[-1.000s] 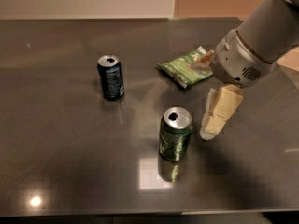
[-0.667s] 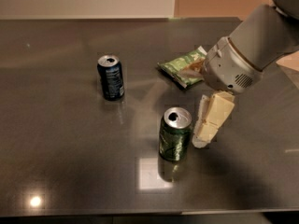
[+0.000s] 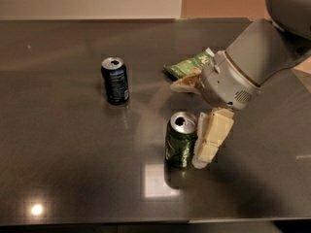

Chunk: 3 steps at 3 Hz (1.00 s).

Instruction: Move green can near pepsi can

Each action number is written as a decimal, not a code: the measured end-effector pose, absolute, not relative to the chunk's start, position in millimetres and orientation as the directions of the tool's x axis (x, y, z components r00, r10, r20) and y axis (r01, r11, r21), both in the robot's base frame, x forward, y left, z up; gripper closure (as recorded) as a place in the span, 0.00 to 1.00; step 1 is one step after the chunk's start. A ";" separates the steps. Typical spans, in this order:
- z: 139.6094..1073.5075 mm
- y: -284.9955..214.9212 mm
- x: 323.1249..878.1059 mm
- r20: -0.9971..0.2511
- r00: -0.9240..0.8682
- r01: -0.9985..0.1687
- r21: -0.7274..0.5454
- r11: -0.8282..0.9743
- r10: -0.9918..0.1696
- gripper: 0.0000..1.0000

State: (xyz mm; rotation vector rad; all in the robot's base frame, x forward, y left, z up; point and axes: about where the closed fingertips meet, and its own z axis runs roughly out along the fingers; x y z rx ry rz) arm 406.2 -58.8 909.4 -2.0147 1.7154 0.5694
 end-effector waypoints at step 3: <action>902.2 -51.3 404.8 -0.574 0.188 -0.980 -0.057 -0.190 -0.797 0.65</action>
Offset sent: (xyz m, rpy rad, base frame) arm -0.0085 0.0015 -0.0142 0.0045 -0.0045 0.0582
